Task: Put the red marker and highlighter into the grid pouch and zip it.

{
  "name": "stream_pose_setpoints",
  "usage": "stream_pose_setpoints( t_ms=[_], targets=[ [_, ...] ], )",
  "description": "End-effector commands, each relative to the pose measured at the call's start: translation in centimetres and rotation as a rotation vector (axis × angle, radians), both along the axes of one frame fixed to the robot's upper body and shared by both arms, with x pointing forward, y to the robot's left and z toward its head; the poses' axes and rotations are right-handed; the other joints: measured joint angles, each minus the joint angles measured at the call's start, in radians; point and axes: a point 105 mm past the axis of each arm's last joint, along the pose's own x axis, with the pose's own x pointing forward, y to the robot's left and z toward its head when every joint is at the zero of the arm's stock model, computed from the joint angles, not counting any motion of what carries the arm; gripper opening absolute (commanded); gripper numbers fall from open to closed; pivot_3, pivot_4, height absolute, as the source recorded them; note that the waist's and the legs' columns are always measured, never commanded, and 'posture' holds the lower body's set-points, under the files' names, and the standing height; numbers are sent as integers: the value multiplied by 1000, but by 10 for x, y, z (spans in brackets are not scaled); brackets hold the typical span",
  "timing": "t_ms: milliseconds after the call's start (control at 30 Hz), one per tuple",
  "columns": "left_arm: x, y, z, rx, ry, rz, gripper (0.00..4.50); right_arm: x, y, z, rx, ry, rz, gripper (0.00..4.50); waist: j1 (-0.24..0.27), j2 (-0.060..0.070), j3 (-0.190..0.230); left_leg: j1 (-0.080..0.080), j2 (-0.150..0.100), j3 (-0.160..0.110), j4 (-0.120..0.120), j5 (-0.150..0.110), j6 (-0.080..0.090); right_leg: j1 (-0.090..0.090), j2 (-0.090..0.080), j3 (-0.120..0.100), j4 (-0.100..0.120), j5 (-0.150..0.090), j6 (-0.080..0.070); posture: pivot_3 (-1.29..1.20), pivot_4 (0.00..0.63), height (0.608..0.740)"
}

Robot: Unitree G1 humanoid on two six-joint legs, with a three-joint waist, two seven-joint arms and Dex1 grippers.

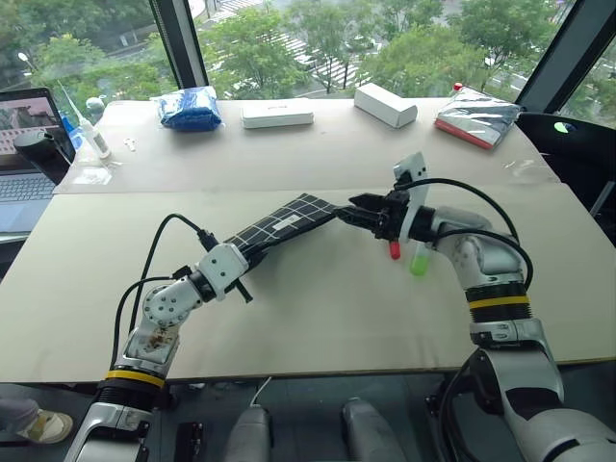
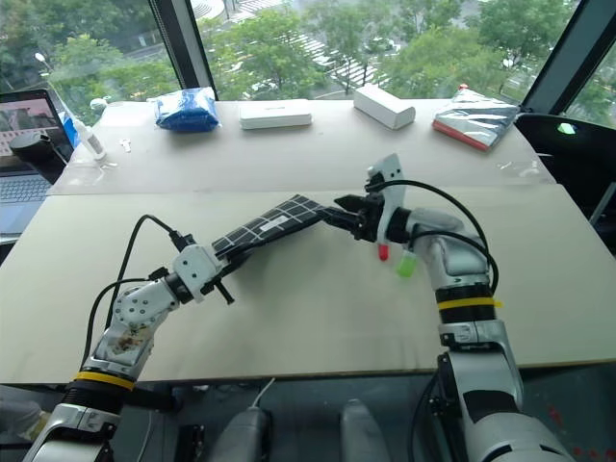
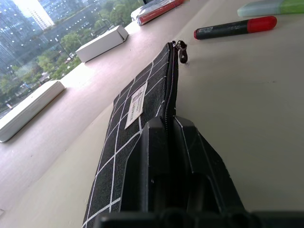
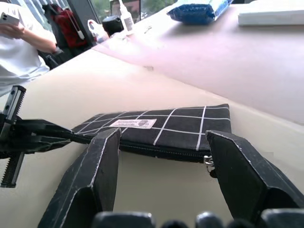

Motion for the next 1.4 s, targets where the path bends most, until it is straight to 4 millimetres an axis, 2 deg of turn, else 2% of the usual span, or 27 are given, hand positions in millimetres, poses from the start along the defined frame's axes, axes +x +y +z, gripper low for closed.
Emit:
stream_pose_setpoints(
  t_ms=[33,167,333,667,900,1100,1200,1400],
  targets=[
    [1,2,17,-29,-48,15,0,11,-12,9,-42,-63,-73,3198,0,0,0,0,0,0,0,0,0,0,0,0,0,0,0,0,150,740],
    [3,3,24,-70,-47,32,0,17,-11,-7,-183,-106,-86,3198,0,0,0,-1,0,0,0,0,0,0,0,0,-1,0,0,0,150,740],
    [6,5,36,-133,-50,56,0,19,1,-19,-317,-171,-54,3198,-1,0,0,0,0,0,0,0,0,0,0,0,-1,0,0,0,150,740],
    [0,3,28,-101,-41,49,0,30,18,-13,-326,-217,-39,3198,-2,0,0,0,0,0,0,0,0,0,0,0,-1,0,0,0,150,740],
    [-4,1,25,-103,-38,47,0,36,27,-18,-310,-185,-49,3198,-1,0,0,0,0,0,0,0,0,0,0,0,0,0,0,0,150,740],
    [-5,-1,25,-109,-39,46,0,46,27,-28,-323,-139,-104,3198,-2,0,0,0,0,0,0,0,0,0,0,0,0,0,0,0,150,740],
    [-5,-1,25,-110,-38,49,0,42,33,-29,-308,-143,-60,2529,-2,0,0,0,0,0,0,0,0,0,0,0,0,0,0,0,150,740],
    [-5,0,24,-112,-37,55,0,36,38,-28,-292,-148,-1,399,-3,0,0,0,0,0,-1,0,0,0,0,0,0,0,0,0,150,740]
  ],
)
